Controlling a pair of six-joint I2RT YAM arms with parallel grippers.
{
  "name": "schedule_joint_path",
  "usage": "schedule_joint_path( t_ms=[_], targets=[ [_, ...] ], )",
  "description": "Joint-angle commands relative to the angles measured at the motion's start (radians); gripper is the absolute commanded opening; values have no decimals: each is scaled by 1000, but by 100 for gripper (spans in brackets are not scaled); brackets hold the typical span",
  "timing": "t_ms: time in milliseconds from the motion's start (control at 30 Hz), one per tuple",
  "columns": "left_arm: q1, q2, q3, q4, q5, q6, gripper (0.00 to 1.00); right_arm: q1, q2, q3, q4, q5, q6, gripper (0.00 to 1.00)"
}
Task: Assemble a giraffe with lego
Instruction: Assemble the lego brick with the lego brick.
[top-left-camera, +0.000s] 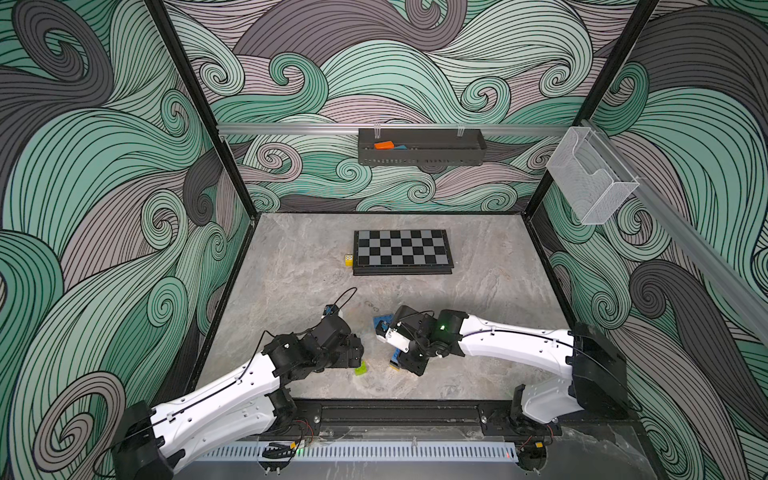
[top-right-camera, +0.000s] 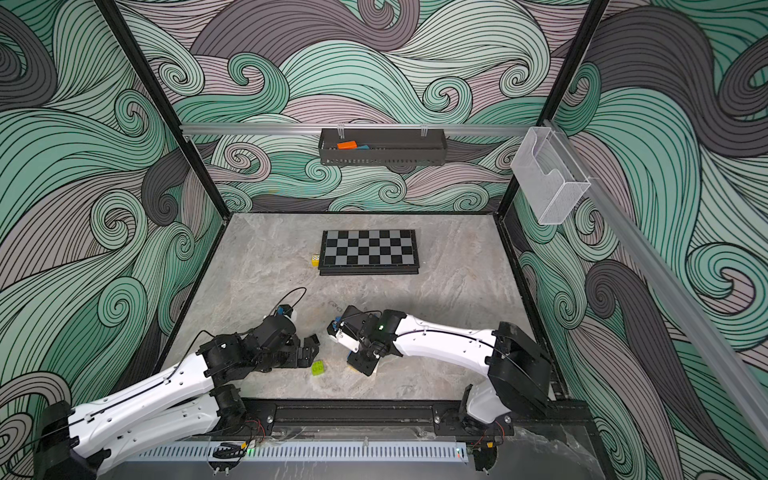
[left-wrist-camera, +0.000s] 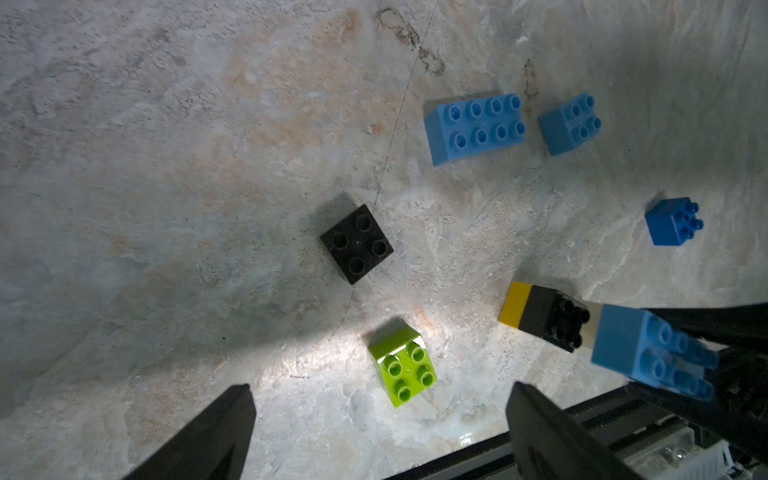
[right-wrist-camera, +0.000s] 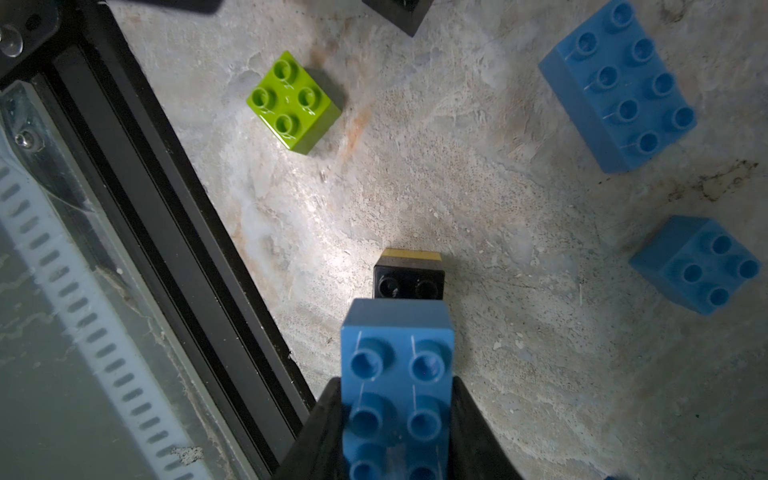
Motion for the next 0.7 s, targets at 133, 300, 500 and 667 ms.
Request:
schedule_joint_path(
  t_ms=[133,300,500,667],
  targets=[
    [-4,-95,-32,-24,84,50,99,5,37,-16,16,-27,-84,25],
    [-4,-99,-26,-38,90,53,99,2,52,-5,2,-20,-108,24],
    [-4,-70,-21,-37,90,61,99,1,74,18,-19,-14,-114,24],
    [-4,-64,-19,-33,93,67,99,-4,101,34,-28,-17,-124,24]
  ],
)
